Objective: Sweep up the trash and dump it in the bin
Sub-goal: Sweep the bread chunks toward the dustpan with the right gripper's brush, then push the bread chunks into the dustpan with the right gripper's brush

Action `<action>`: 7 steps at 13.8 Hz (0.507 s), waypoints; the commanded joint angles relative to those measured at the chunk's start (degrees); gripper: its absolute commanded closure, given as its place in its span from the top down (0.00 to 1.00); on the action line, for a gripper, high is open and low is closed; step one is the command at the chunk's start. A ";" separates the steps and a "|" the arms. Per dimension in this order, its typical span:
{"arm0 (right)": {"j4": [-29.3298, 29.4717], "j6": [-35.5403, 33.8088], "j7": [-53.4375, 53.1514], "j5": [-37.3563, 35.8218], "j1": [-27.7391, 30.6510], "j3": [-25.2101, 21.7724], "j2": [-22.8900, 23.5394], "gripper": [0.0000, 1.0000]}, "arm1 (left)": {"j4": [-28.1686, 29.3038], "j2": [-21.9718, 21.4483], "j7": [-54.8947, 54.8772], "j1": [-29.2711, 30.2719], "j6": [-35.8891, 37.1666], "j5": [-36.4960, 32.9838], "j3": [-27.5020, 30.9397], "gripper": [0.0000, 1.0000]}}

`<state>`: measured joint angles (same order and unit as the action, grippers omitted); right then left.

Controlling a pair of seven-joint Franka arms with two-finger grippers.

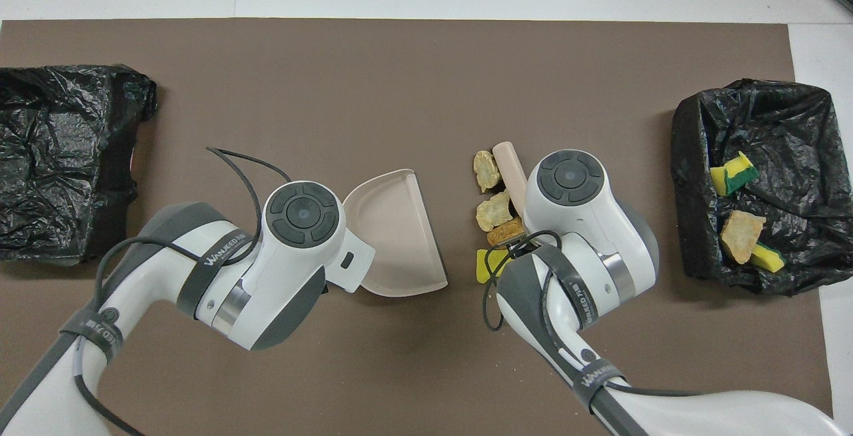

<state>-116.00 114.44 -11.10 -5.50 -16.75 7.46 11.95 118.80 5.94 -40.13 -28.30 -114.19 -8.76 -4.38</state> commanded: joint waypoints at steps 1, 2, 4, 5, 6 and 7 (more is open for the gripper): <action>-1.16 2.10 -2.95 6.27 -2.31 0.01 -1.23 0.00 | 2.66 -2.25 1.28 -0.45 -1.21 -1.08 0.69 0.00; -1.16 3.06 -3.74 8.47 -3.28 0.01 -1.22 0.00 | 2.66 -2.16 1.28 -0.27 -1.30 -1.08 0.69 0.00; -1.07 3.33 -4.98 12.95 -5.30 0.10 -1.31 0.00 | 2.93 -2.25 1.28 -0.01 -1.39 -1.08 0.69 0.00; -1.07 3.51 -4.98 15.32 -6.79 0.10 -1.49 0.00 | 2.93 -2.25 1.28 -0.01 -1.47 -1.08 0.69 0.00; -1.07 3.77 -4.89 18.31 -7.68 0.10 -1.49 0.00 | 2.93 -2.25 1.28 0.08 -1.74 -1.08 0.69 0.00; -1.25 5.25 -4.89 21.55 -8.90 0.10 -1.40 0.00 | 2.93 -2.25 1.28 0.08 -1.83 -1.08 0.69 0.00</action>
<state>-116.00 117.53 -15.28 11.09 -24.08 7.55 11.80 119.05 5.85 -40.01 -28.20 -114.31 -8.76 -4.08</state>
